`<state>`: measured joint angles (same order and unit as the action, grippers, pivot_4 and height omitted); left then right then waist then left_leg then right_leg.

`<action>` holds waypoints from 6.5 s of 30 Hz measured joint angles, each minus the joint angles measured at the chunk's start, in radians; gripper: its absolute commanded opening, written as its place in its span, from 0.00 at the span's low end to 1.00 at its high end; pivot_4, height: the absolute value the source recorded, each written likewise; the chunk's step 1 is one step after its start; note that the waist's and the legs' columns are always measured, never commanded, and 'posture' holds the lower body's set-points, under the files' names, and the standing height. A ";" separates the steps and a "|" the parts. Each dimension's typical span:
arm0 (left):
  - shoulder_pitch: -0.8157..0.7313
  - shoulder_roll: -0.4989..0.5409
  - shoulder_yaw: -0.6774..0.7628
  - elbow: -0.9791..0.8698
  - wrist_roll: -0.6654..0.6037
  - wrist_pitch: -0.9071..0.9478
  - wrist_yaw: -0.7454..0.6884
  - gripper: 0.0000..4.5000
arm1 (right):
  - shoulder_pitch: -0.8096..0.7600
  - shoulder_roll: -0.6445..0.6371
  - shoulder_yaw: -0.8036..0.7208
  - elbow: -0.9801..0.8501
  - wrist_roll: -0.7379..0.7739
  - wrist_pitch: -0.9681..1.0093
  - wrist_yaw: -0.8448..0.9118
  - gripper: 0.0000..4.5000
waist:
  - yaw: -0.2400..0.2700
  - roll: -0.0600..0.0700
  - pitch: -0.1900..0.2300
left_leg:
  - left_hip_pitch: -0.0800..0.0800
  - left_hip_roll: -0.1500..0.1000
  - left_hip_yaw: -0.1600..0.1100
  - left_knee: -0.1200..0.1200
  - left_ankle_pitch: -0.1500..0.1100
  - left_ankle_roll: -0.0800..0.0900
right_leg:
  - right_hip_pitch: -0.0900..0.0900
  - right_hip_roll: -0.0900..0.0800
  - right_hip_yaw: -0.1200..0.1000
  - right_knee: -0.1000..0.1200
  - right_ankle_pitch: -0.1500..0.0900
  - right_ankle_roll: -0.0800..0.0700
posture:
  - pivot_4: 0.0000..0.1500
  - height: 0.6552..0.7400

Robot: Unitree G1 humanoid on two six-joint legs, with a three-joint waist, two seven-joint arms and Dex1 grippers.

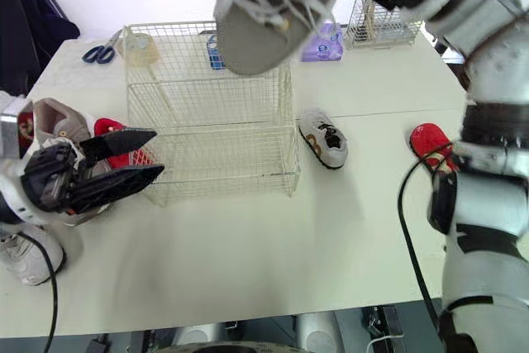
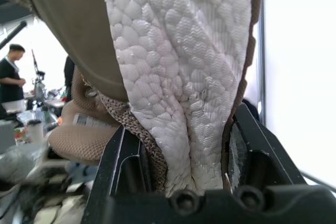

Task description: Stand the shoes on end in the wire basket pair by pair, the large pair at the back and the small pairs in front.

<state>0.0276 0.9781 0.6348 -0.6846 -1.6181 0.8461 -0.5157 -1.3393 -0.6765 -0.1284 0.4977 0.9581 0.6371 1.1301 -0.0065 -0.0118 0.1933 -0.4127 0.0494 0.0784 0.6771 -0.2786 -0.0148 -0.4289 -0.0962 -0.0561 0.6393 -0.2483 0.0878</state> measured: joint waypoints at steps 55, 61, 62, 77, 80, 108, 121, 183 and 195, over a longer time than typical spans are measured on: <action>0.163 -0.006 0.132 -0.085 0.107 -0.113 0.150 1.00 | -0.251 0.258 0.056 0.701 -0.753 -0.566 0.427 0.29 | -0.010 0.000 0.000 | 0.003 0.000 0.001 -0.013 0.006 -0.010 | 0.000 0.001 -0.001 -0.005 0.001 0.000 | 1.00 1.00; 0.154 -0.008 0.123 -0.079 0.127 -0.115 0.150 1.00 | -0.218 0.278 0.093 0.715 -0.801 -0.568 0.431 0.29 | -0.012 0.000 0.000 | 0.003 0.000 0.001 -0.013 0.006 -0.011 | 0.000 0.001 -0.001 -0.005 0.001 0.000 | 1.00 1.00; 0.154 -0.008 0.123 -0.079 0.128 -0.115 0.150 1.00 | -0.219 0.278 0.093 0.715 -0.803 -0.568 0.431 0.29 | -0.012 0.000 0.000 | 0.003 0.000 0.001 -0.013 0.006 -0.011 | 0.000 0.001 -0.001 -0.005 0.001 0.000 | 1.00 1.00; 0.153 -0.012 0.101 -0.066 0.157 -0.115 0.146 1.00 | -0.211 0.270 0.069 0.715 -0.814 -0.558 0.403 0.93 | -0.013 0.000 0.000 | 0.003 0.000 0.001 -0.013 0.006 -0.012 | 0.000 0.001 -0.001 -0.005 0.001 0.000 | 1.00 1.00; 0.153 -0.020 0.098 -0.062 0.161 -0.115 0.143 1.00 | -0.211 0.257 0.059 0.714 -0.813 -0.558 0.399 0.93 | -0.013 0.000 0.000 | 0.003 0.000 0.001 -0.013 0.006 -0.012 | 0.000 0.001 -0.001 -0.005 0.001 0.000 | 1.00 1.00; 0.367 0.208 0.504 0.589 0.403 0.011 -0.081 1.00 | 0.241 -0.046 -0.010 -0.390 -0.311 0.174 0.349 0.97 | -0.035 0.001 -0.001 | 0.007 0.002 0.001 -0.014 0.005 -0.009 | -0.004 0.003 -0.001 0.007 0.000 -0.001 | 1.00 1.00; -0.449 0.335 -0.321 1.466 0.879 0.037 -0.514 1.00 | 0.251 -0.066 0.239 -0.703 -0.270 0.188 0.355 0.97 | -0.004 -0.005 -0.004 | 0.003 0.001 0.003 -0.013 0.005 -0.010 | -0.008 0.003 -0.001 0.009 0.001 -0.001 | 1.00 1.00; -0.468 0.133 0.090 1.463 1.101 -0.194 -0.604 0.11 | 0.217 -0.271 0.250 -0.701 -0.364 0.104 0.291 1.00 | -0.007 -0.012 -0.006 | -0.008 0.002 0.006 0.003 0.002 -0.003 | -0.014 -0.002 -0.002 0.011 0.001 0.000 | 1.00 1.00; -0.436 -0.086 0.182 0.947 0.952 -0.190 -0.298 0.11 | 0.191 -0.207 0.201 -0.630 -0.314 0.136 0.251 1.00 | -0.005 -0.015 -0.007 | -0.009 0.002 0.003 0.004 0.001 -0.003 | -0.013 -0.002 -0.002 0.011 0.003 0.001 | 1.00 1.00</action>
<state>-0.4083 0.8916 0.8170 0.2622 -0.6661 0.6563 -0.8142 -1.1482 -0.8832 0.0729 -0.1320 0.6441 0.7730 1.3808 -0.0119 -0.0265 0.1865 -0.4222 0.0512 0.0818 0.6816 -0.2774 -0.0174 -0.4417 -0.0984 -0.0585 0.6502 -0.2456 0.0892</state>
